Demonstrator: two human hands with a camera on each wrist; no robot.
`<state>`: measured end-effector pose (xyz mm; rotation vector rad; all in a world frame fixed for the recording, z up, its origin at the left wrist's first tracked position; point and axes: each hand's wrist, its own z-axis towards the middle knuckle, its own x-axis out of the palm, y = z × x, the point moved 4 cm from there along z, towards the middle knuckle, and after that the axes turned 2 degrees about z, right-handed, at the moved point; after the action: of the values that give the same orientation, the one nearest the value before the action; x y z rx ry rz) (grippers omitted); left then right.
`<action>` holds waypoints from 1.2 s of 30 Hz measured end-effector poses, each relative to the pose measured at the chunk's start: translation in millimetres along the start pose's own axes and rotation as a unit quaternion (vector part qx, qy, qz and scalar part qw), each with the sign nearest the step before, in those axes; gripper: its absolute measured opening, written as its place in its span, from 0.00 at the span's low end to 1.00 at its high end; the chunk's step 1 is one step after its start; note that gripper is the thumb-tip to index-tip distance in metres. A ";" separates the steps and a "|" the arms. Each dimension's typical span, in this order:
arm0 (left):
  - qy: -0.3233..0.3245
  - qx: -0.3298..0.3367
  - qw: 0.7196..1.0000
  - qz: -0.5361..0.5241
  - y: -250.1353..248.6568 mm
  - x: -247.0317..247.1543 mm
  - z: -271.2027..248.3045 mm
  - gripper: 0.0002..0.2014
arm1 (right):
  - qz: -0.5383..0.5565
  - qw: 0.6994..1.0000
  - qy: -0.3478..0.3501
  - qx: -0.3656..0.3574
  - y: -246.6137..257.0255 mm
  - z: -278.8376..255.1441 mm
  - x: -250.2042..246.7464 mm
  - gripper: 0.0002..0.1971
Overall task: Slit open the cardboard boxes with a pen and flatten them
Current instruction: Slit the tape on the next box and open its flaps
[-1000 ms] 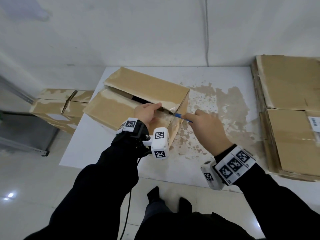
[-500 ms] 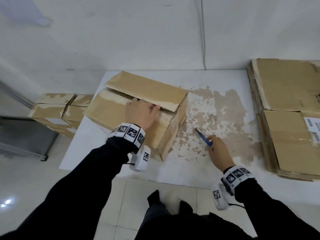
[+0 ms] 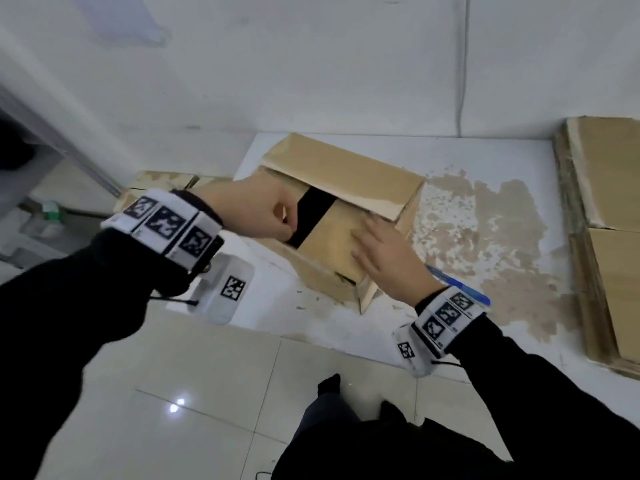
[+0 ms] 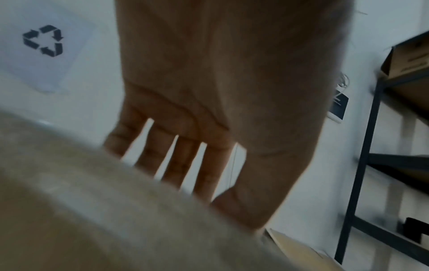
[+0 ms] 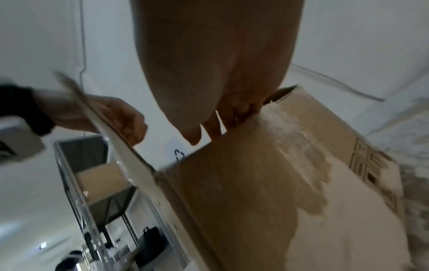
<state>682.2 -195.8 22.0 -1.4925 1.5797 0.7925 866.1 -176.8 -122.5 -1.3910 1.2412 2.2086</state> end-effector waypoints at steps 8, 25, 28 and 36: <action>0.021 0.075 0.970 0.232 33.9 76.3 28.0 0.37 | -0.032 0.982 -0.053 0.178 -49.7 79.0 -75.4 0.31; -0.135 0.202 0.938 0.246 53.4 102.3 66.9 0.35 | -0.270 0.924 0.236 0.134 54.1 123.2 -42.5 0.27; -0.136 0.204 0.929 0.278 56.6 101.7 60.7 0.40 | -0.263 0.949 0.092 0.145 66.0 78.2 -101.1 0.26; -0.184 0.021 0.926 0.329 131.1 21.2 38.9 0.41 | 0.136 0.824 0.013 0.550 23.2 -15.5 -38.5 0.40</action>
<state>558.0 -158.6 -26.1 -0.6962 1.7876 1.3136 881.6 -194.3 -81.1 -0.7488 2.2634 1.0875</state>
